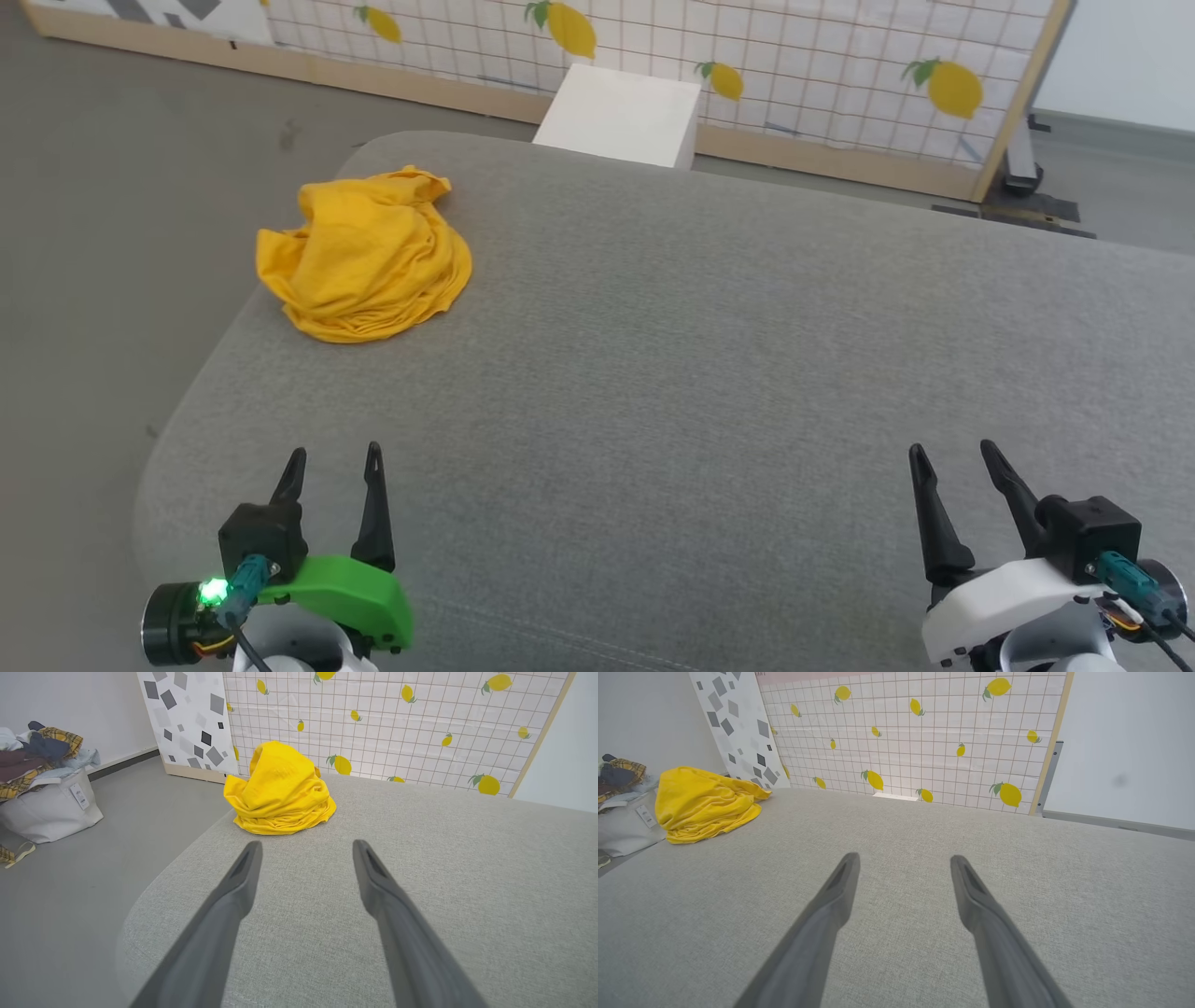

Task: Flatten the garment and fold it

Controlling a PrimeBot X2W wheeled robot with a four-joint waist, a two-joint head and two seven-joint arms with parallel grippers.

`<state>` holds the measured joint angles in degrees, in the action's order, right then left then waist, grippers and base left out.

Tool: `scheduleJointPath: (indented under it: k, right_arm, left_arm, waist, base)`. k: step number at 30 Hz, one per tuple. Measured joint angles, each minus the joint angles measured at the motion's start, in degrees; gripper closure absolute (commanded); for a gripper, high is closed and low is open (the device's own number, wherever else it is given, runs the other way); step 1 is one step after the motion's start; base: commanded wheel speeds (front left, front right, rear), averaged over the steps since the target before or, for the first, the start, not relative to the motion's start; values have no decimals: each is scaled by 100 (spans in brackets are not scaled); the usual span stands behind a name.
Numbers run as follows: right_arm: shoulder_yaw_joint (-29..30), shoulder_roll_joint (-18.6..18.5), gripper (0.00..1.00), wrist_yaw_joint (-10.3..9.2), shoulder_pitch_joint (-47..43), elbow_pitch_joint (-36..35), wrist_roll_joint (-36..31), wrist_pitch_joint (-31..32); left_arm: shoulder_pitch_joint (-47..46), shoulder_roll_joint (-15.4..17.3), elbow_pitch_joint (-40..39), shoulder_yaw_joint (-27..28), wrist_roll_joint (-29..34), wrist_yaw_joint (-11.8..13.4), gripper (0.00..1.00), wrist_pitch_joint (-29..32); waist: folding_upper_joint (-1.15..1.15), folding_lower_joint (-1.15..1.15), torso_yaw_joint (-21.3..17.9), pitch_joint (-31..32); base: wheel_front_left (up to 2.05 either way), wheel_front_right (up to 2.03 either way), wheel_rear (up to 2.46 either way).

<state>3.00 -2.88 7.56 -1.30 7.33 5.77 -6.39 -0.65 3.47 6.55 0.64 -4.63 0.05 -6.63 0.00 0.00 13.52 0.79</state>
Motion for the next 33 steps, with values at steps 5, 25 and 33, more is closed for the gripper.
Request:
scheduleJointPath:
  k: [5, 25, 33]
  right_arm:
    - [5, 1, 0, 0, -8, 63, 71, -65]
    - [81, 1, 0, -1, -113, 309, 200, -305]
    - [113, 1, 0, -1, -113, 315, 237, -391]
  left_arm:
    - [4, 3, 41, 2, -22, 1, 0, -57]
    - [66, 27, 224, 21, -108, 52, 0, -271]
    - [66, 53, 242, 48, -153, 59, 0, -374]
  waist:
    - [0, 0, 181, 15]
    - [0, 0, 783, 78]
    - [0, 0, 983, 84]
  base:
    - [0, 0, 0]
    - [0, 0, 0]
    - [0, 0, 0]
